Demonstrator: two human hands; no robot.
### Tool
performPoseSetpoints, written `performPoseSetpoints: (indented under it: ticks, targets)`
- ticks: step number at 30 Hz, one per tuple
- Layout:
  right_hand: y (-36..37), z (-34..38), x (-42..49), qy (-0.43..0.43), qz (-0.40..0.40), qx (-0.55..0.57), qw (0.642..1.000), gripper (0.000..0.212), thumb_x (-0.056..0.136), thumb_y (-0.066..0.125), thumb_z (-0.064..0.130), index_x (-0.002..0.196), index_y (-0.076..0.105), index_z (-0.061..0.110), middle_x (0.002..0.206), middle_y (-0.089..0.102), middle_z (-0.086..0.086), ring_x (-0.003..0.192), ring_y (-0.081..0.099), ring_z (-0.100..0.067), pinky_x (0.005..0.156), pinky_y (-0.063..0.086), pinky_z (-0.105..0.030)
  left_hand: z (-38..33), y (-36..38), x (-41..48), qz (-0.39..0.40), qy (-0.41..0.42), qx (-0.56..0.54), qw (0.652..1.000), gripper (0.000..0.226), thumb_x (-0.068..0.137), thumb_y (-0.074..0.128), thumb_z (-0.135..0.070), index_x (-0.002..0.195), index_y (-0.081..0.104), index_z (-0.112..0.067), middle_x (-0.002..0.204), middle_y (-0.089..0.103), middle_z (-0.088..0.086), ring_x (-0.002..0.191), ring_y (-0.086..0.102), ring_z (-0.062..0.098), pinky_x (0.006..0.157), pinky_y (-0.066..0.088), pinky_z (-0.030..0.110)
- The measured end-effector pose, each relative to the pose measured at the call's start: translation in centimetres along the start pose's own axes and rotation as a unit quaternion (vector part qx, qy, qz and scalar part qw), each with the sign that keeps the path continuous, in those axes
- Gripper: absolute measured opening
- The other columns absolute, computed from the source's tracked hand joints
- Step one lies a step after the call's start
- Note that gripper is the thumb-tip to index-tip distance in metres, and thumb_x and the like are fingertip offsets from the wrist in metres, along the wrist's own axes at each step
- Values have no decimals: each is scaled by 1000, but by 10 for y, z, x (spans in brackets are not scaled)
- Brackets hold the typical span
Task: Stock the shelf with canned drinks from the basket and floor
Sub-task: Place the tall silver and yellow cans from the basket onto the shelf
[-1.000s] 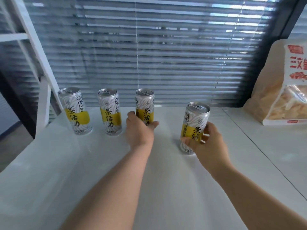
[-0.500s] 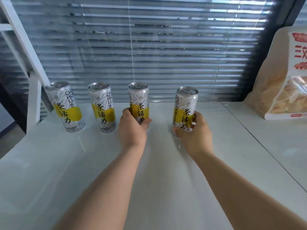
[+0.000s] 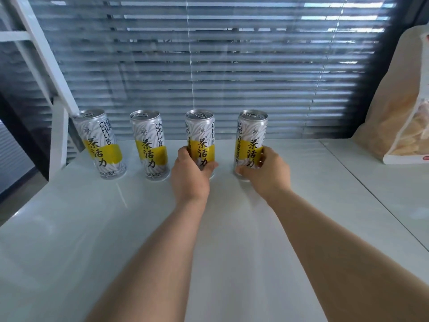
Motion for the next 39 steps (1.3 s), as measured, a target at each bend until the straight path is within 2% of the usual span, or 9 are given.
performPoseSetpoints:
  ticks: [12, 15, 17, 21, 25, 28, 32, 37, 39]
  targets:
    - [-8, -2, -7, -2, 2, 18, 1000, 36, 75, 79, 24, 105, 63, 12, 95, 69, -4, 89, 62, -26, 72, 47, -32, 2, 1, 0, 16, 3, -3, 1000, 49, 74, 79, -29, 112, 53, -10, 93, 61, -4, 80, 55, 13, 67, 34, 21]
    - [-7, -3, -9, 2, -1, 27, 1000, 59, 76, 79, 23, 129, 54, 15, 103, 66, -2, 99, 61, -24, 75, 42, -26, 2, 3, -1, 21, -3, -7, 1000, 53, 75, 79, -29, 116, 52, -10, 101, 65, 1, 87, 59, 17, 70, 36, 23]
    - [-7, -10, -10, 23, 5, 54, 998, 85, 77, 81, 24, 148, 34, 17, 121, 63, -6, 107, 59, -23, 83, 41, -26, 1, 1, -2, 25, -17, -18, 999, 63, 73, 80, -28, 125, 48, -9, 107, 64, 2, 92, 60, 16, 72, 37, 22]
    - [-12, -21, -20, 68, 15, 109, 992, 105, 73, 84, 39, 153, 18, 24, 143, 48, -4, 124, 50, -22, 94, 42, -34, -1, -5, -12, 48, -48, -63, 996, 86, 76, 79, -18, 145, 27, -6, 113, 49, -3, 95, 48, 6, 70, 28, 8]
    - [-29, -13, -38, 68, -21, 137, 988, 69, 86, 68, 41, 145, 36, 24, 132, 54, -1, 108, 54, -18, 87, 45, -34, -3, -21, -27, 21, -37, -35, 998, 77, 78, 77, -28, 139, 35, -5, 129, 53, 11, 116, 53, 27, 91, 38, 30]
    - [-46, -2, -59, 60, -89, 136, 985, 46, 90, 58, 36, 133, 49, 23, 119, 60, 0, 110, 57, -20, 93, 48, -38, -7, -42, -41, -17, -38, -38, 998, 60, 83, 71, -33, 129, 45, -6, 112, 60, 10, 105, 57, 28, 86, 40, 32]
    - [-66, 13, -90, 73, -108, 181, 975, 22, 92, 51, 27, 105, 62, 12, 83, 59, 2, 79, 55, -19, 66, 42, -29, -17, -71, -66, -27, -54, -51, 997, 44, 86, 66, -35, 117, 54, -8, 102, 65, 7, 97, 60, 26, 76, 36, 27]
    - [-88, 24, -146, 92, -101, 202, 970, 27, 90, 51, 25, 64, 47, 18, 59, 45, 4, 64, 43, -19, 53, 33, -25, -43, -99, -110, 5, -50, -53, 997, 34, 86, 65, -35, 108, 60, -9, 98, 67, 3, 99, 61, 24, 76, 37, 26]
    - [-95, 20, -172, 101, -102, 207, 968, 27, 85, 53, 28, 65, 49, 10, 60, 44, 2, 64, 41, -18, 57, 36, -26, -53, -105, -134, 24, -39, -54, 998, 34, 87, 65, -35, 108, 61, -9, 101, 69, 4, 100, 61, 23, 81, 39, 27]
Point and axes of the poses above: each hand's wrist, its own x-axis towards the middle knuckle, its own y-axis out of the palm, z = x × y, the point moved 8 cm from there along x, towards the middle knuckle
